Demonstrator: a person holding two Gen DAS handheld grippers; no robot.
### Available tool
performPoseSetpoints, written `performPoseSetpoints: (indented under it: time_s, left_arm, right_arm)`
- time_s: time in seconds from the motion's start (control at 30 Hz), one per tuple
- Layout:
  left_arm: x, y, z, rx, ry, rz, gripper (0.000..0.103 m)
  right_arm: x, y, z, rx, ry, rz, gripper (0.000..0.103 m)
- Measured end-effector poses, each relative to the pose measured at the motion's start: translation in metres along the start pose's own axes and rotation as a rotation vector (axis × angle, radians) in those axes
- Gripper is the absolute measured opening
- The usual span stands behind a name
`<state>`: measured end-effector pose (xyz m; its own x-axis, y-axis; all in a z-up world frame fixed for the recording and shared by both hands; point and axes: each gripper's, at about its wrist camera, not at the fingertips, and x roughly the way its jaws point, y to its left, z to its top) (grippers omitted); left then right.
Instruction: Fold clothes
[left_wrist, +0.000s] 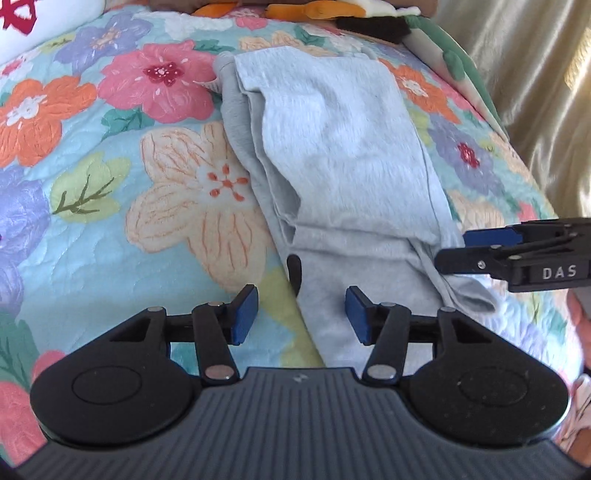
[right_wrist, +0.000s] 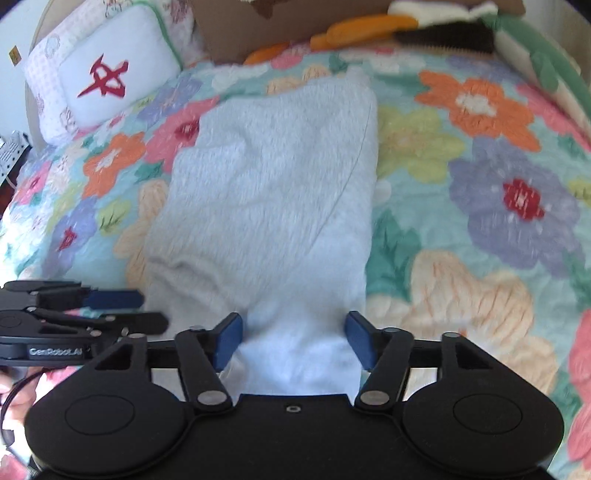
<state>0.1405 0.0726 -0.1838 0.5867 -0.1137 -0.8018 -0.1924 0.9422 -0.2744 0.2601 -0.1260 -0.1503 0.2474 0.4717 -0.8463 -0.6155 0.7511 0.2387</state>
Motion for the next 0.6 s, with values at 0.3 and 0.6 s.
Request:
performPoseSetpoints:
  time_s: [0.3,0.6]
  left_arm:
    - [-0.009,-0.003,-0.016,0.026,0.013,-0.020,0.052]
    - [-0.021,-0.008,-0.026,-0.006,0.054,-0.020,0.052]
  right_arm:
    - [-0.031,-0.028,-0.033,0.091,-0.015,0.071,0.069]
    - [-0.051,-0.027,-0.040,0.119,-0.055,0.034,0.069]
